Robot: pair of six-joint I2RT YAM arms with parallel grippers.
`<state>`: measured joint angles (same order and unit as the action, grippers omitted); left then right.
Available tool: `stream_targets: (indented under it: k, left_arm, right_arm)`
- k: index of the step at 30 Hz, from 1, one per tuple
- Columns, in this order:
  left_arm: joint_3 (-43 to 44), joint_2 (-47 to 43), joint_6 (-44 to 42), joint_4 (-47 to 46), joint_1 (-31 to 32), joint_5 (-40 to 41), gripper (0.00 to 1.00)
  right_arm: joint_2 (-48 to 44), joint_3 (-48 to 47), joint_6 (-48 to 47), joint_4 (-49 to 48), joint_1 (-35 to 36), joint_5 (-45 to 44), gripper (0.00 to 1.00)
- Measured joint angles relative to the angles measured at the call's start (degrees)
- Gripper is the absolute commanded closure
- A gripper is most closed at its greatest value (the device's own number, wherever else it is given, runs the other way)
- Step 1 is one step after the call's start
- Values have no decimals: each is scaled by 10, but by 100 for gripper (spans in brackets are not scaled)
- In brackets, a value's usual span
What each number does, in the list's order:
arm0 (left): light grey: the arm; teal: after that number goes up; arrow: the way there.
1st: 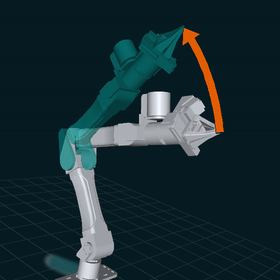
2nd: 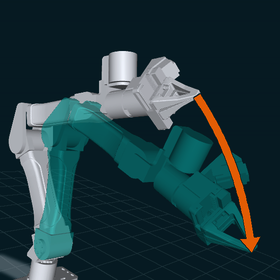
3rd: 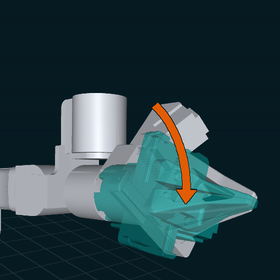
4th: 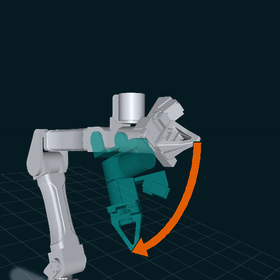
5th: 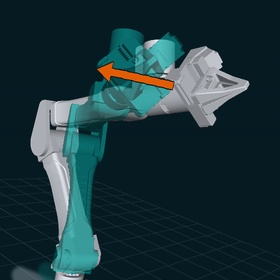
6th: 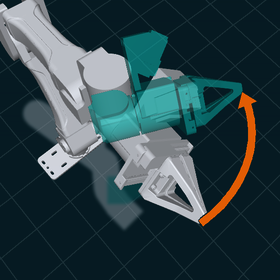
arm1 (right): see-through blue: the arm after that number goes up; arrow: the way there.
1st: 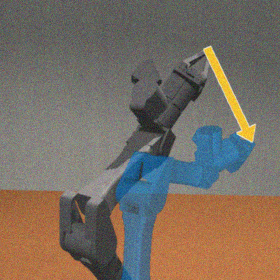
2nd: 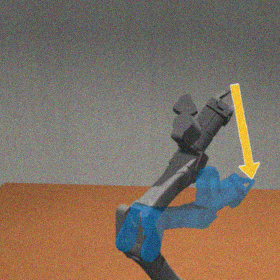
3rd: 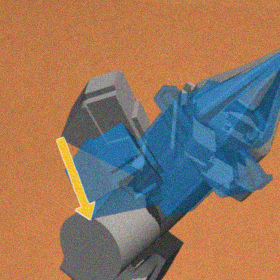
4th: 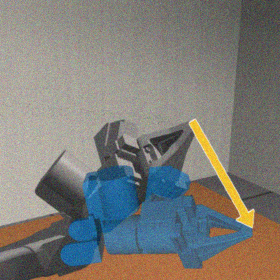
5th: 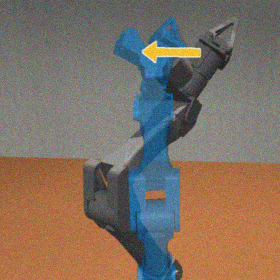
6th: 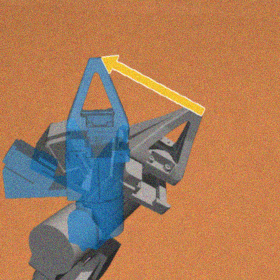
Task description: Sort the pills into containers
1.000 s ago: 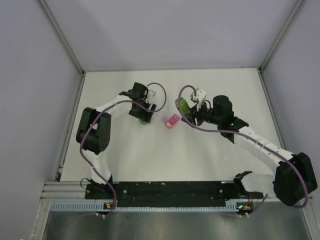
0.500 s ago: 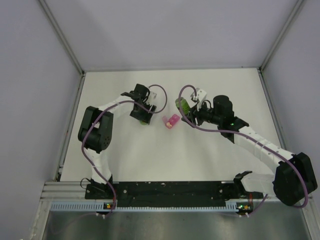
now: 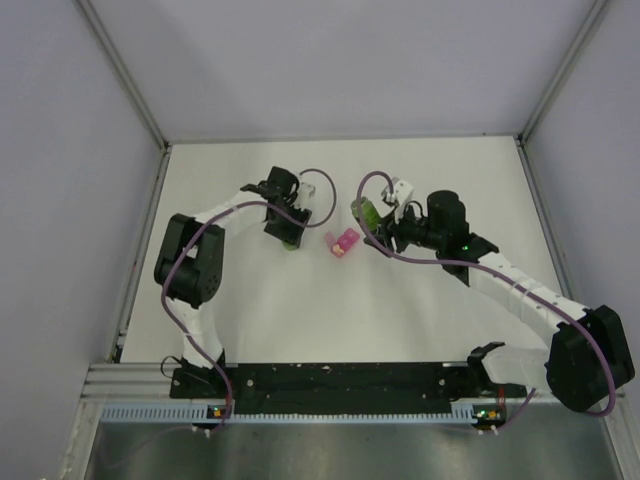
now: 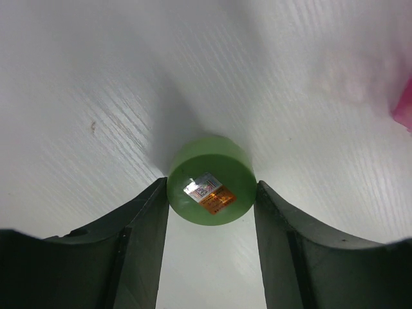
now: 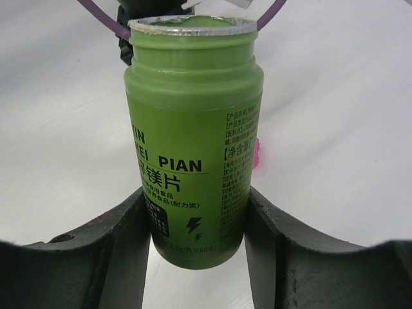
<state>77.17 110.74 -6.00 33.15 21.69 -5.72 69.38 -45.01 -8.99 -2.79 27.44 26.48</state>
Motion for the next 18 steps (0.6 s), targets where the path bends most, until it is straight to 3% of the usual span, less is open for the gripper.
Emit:
stream_targets:
  k: [7,13,18]
  left_arm:
    - [7,-112,-49,29,-12,-113,100]
    - [67,-219,-100,71,-21,-311,100]
    - [98,-238,-108,96,-19,-461,100]
  right_arm:
    - [0,-32,-50,92,-2,57,100]
    - [7,-71,-90,164,-2,110,100]
    - [26,-99,-111,204,4,133,100]
